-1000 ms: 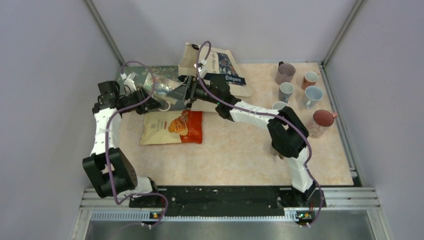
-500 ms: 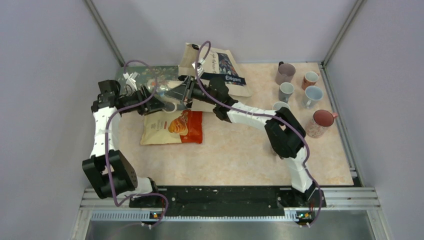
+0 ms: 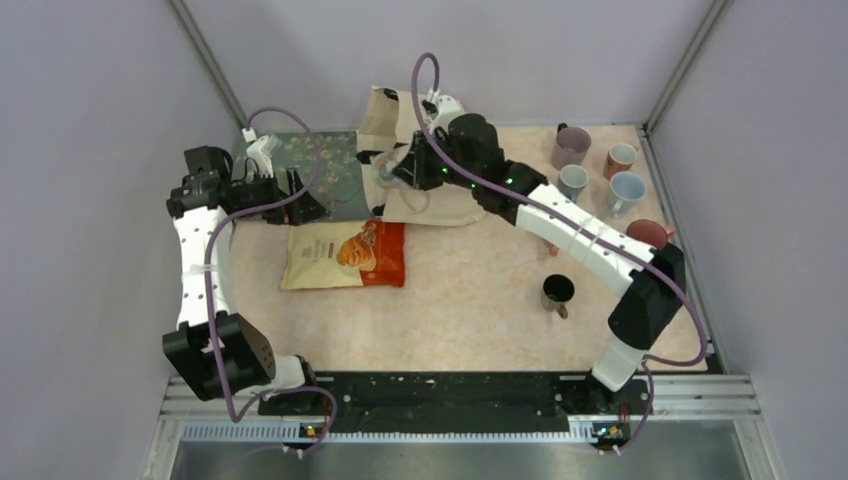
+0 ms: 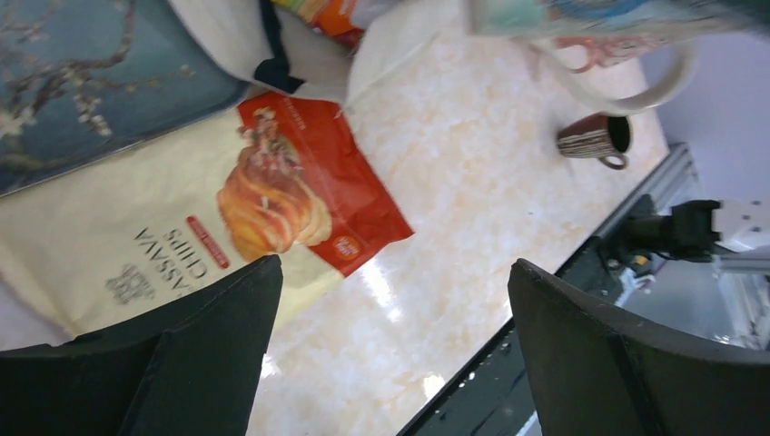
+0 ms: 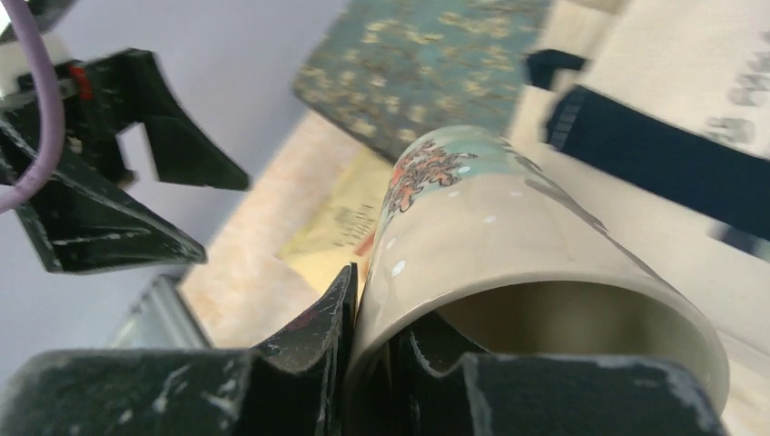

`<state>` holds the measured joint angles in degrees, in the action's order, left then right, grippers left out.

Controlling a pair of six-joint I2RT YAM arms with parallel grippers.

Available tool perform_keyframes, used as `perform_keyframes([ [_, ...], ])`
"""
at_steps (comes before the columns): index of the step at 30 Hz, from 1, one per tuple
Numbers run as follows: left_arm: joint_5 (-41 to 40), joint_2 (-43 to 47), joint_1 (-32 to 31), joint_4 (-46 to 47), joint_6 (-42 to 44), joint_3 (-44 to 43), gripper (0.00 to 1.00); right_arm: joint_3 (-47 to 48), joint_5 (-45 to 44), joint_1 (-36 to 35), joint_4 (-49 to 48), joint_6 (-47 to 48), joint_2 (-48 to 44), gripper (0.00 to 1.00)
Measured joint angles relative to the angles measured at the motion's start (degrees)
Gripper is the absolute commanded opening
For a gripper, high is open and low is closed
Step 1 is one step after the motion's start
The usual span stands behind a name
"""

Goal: Turn the mug right side up

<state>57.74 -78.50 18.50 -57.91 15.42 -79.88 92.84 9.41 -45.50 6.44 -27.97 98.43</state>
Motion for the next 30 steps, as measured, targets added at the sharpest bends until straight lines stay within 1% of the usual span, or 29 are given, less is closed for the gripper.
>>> perform_keyframes([
  [3, -4.8, 0.0, 0.0, 0.0, 0.3, 0.0, 0.99, 7.0, -6.7, 0.2, 16.6, 6.4, -2.3, 0.00],
  [4, -6.2, 0.0, 0.1, 0.0, 0.4, 0.0, 0.99, 8.7, -8.6, 0.3, 21.0, 7.5, -2.9, 0.00],
  [7, -8.9, 0.0, 0.1, 0.7, 0.6, 0.2, 0.99, 13.6, -16.2, 0.9, 38.3, 10.3, -6.8, 0.00],
  [9, -9.6, 0.0, 0.1, 1.2, 0.6, 0.5, 0.99, 14.2, -18.6, 2.3, 45.1, 10.4, -9.3, 0.00],
  [10, -9.8, 0.0, 0.1, 1.4, 0.6, 0.7, 0.99, 14.2, -19.9, 4.0, 50.2, 10.3, -11.4, 0.00],
  [12, -10.2, 0.0, 0.1, 1.4, 0.6, 1.0, 0.99, 13.8, -22.2, 7.8, 56.8, 9.7, -14.2, 0.00],
  [15, -10.4, 0.0, 0.1, 1.6, 0.8, 1.2, 0.99, 9.4, -25.0, 15.5, 61.4, 8.9, -19.3, 0.00],
  [18, -10.8, 0.1, 0.1, 1.9, 1.1, 1.9, 0.99, 3.2, -25.4, 25.0, 64.1, 8.3, -23.8, 0.00],
  [21, -11.0, 0.3, 0.1, 1.9, 1.4, 2.6, 0.99, -2.5, -24.9, 32.1, 65.6, 8.2, -26.0, 0.00],
  [26, -11.6, 1.2, 0.1, 2.0, 2.4, 4.5, 0.99, -9.2, -20.9, 36.5, 68.6, 7.4, -26.4, 0.00],
  [30, -11.8, 2.2, 0.1, 1.9, 2.9, 5.1, 0.99, -15.0, -17.3, 42.4, 68.1, 7.7, -27.6, 0.00],
])
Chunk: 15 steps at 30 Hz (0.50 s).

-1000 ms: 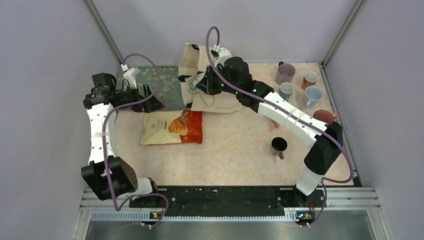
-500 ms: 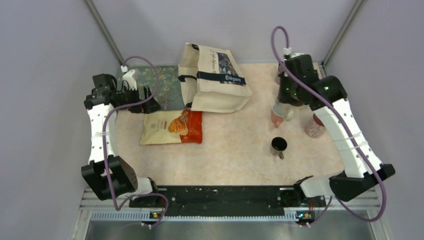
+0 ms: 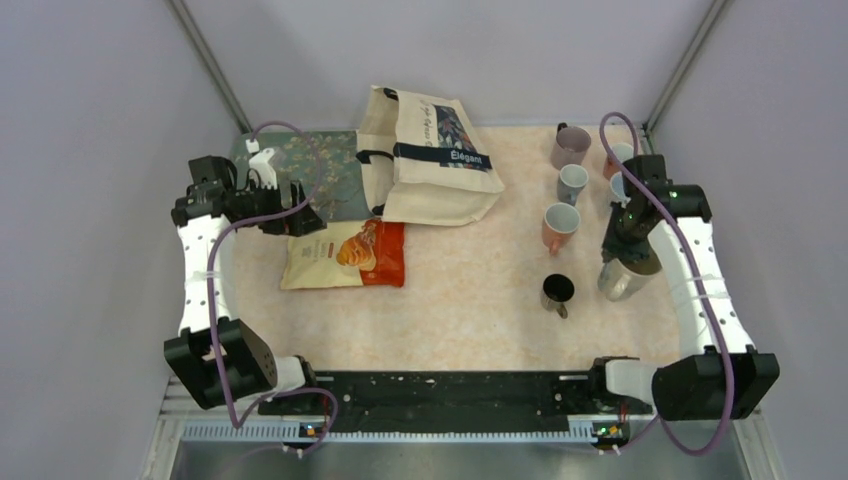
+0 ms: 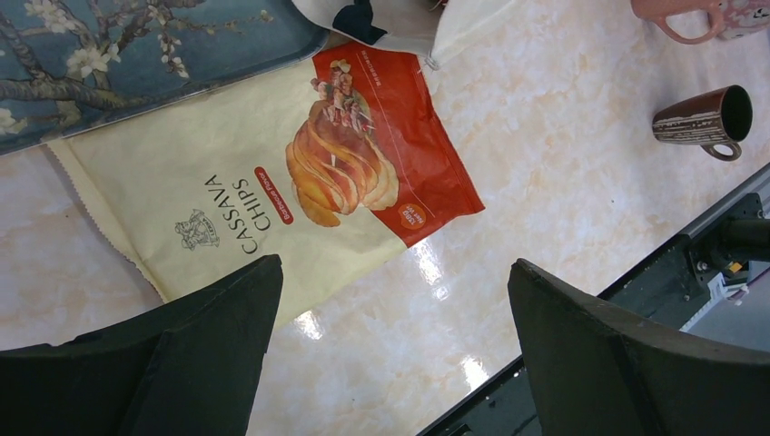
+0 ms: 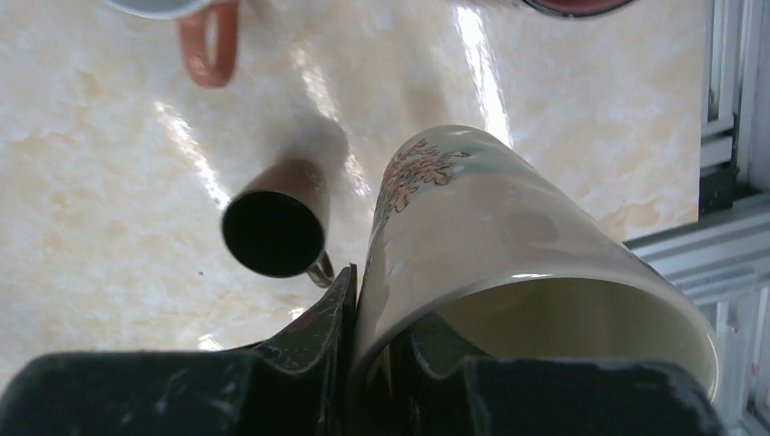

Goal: Turn the mug right side up

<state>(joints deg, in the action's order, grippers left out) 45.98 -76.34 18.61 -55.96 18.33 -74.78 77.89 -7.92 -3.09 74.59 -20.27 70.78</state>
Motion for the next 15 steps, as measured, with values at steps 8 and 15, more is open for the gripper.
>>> perform_keyframes([
  [8, 0.0, 0.5, 0.0, 0.0, 1.2, 0.0, 0.99, -15.2, 3.2, 7.7, -4.9, 1.3, -1.4, 0.00],
  [15, 0.0, 0.5, 0.0, -0.1, 1.6, 0.1, 0.99, -21.5, 4.5, 11.1, -12.6, 1.3, 0.3, 0.00],
])
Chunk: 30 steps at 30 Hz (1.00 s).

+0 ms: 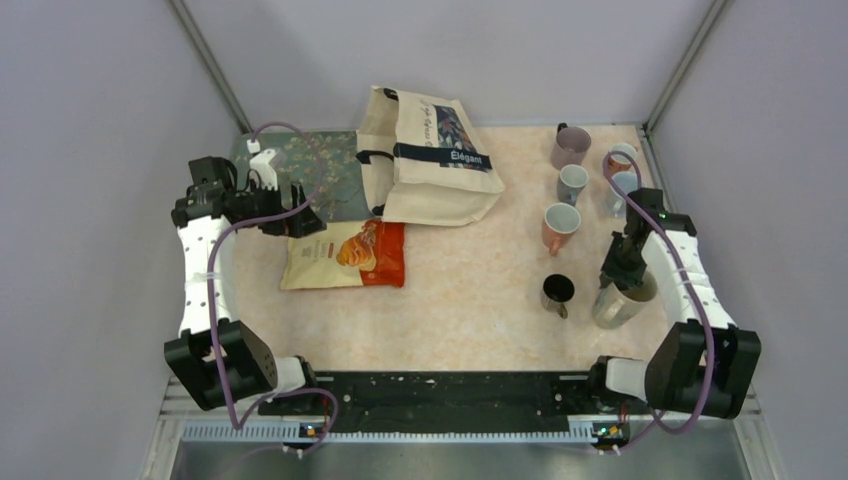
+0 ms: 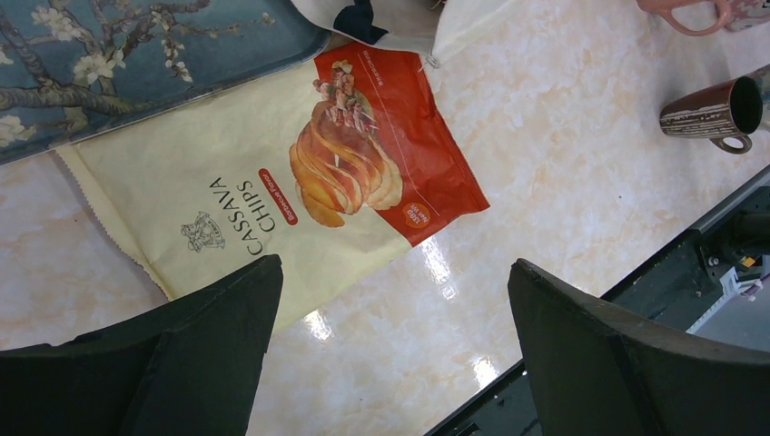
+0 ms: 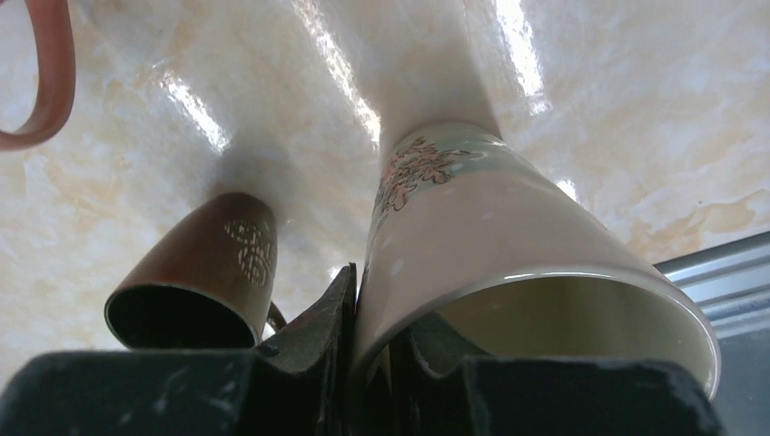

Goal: Turn the mug right side up

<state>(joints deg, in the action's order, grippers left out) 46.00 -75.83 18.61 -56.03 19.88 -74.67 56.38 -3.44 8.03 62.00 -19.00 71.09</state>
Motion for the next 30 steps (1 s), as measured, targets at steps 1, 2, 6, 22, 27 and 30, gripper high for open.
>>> perform_keyframes([
  [1, 0.0, 0.0, 0.0, 0.0, 0.0, 0.0, 0.99, -0.6, 0.2, 0.2, -1.2, 0.0, 0.4, 0.01],
  [2, 0.0, 0.0, 0.0, -0.1, 0.1, 0.0, 0.99, -0.9, 0.5, 0.4, -2.1, 0.0, 0.8, 0.03],
  [6, -0.1, 0.0, 0.0, -0.2, 0.4, 0.1, 0.99, -1.0, 1.2, 0.8, -3.1, -0.2, 1.2, 0.16],
  [22, -0.8, 0.0, 0.0, -0.3, 1.1, 0.2, 0.99, 15.1, 1.8, 0.4, 2.2, 2.3, 1.3, 0.69],
  [27, -1.8, 0.2, 0.0, -0.4, 0.8, 0.2, 0.99, 26.3, -0.2, -6.7, 3.9, 3.8, 1.2, 0.72],
  [30, -2.8, 0.9, 0.0, -0.3, -0.2, 0.2, 0.99, 29.3, -0.4, -16.1, 2.4, 5.7, 1.2, 0.74],
])
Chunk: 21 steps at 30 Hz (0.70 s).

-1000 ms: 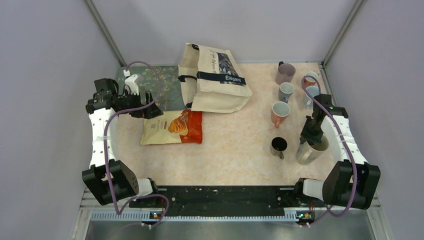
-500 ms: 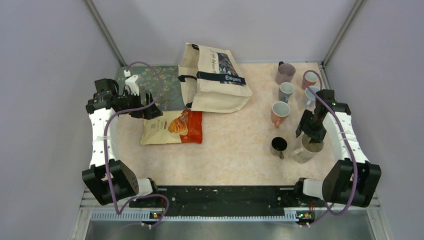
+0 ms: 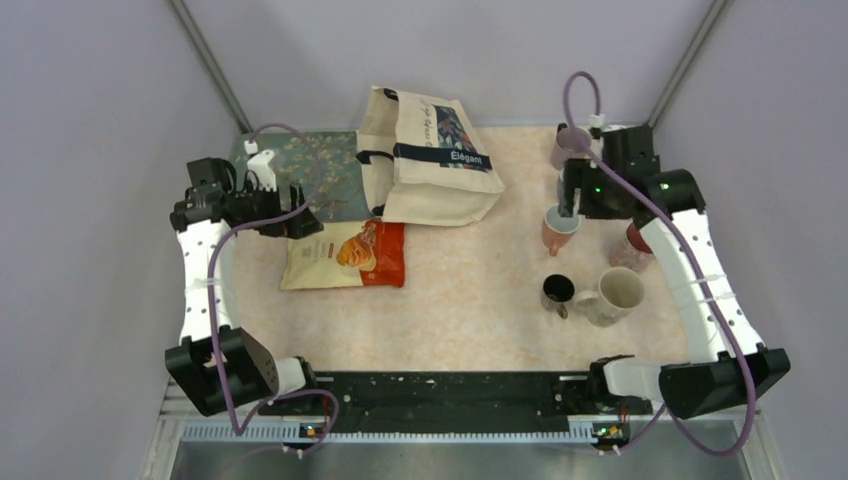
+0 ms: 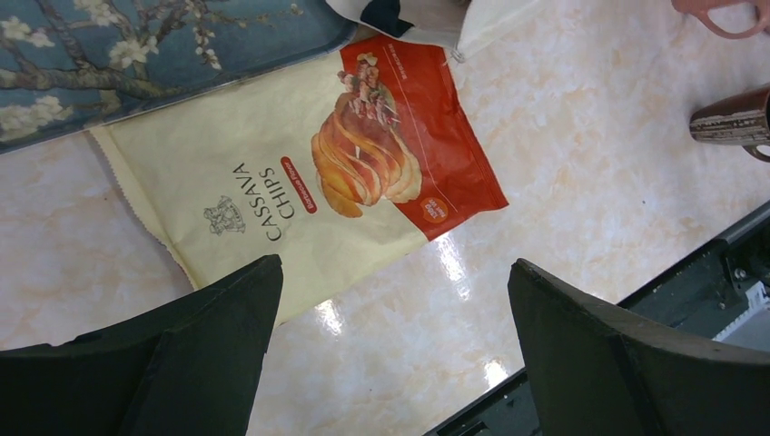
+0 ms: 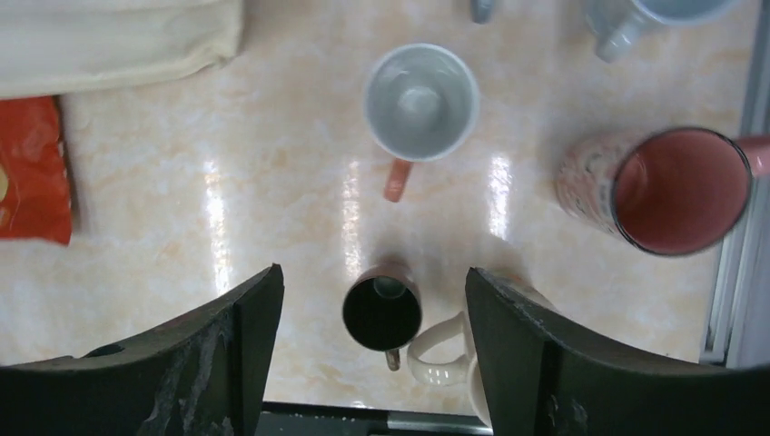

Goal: Turn the mug right side up

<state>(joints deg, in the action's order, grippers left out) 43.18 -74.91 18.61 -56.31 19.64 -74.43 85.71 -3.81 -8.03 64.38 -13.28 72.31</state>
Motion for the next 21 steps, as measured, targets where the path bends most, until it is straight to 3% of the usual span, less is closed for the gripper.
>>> perform_keyframes([
  [6, -4.2, 4.6, 0.0, 8.0, -4.0, 4.8, 0.99, -7.8, 0.4, -11.8, -15.4, 5.3, -3.3, 0.75],
  [12, -14.0, 11.5, -0.7, 25.7, -9.7, 21.6, 0.99, -28.7, 0.2, -12.4, -38.9, 9.7, -11.1, 0.77],
  [21, -31.7, 20.9, -1.5, 52.8, -15.1, 44.2, 0.99, -41.7, -8.1, -12.4, -57.2, 15.4, -12.0, 0.85],
])
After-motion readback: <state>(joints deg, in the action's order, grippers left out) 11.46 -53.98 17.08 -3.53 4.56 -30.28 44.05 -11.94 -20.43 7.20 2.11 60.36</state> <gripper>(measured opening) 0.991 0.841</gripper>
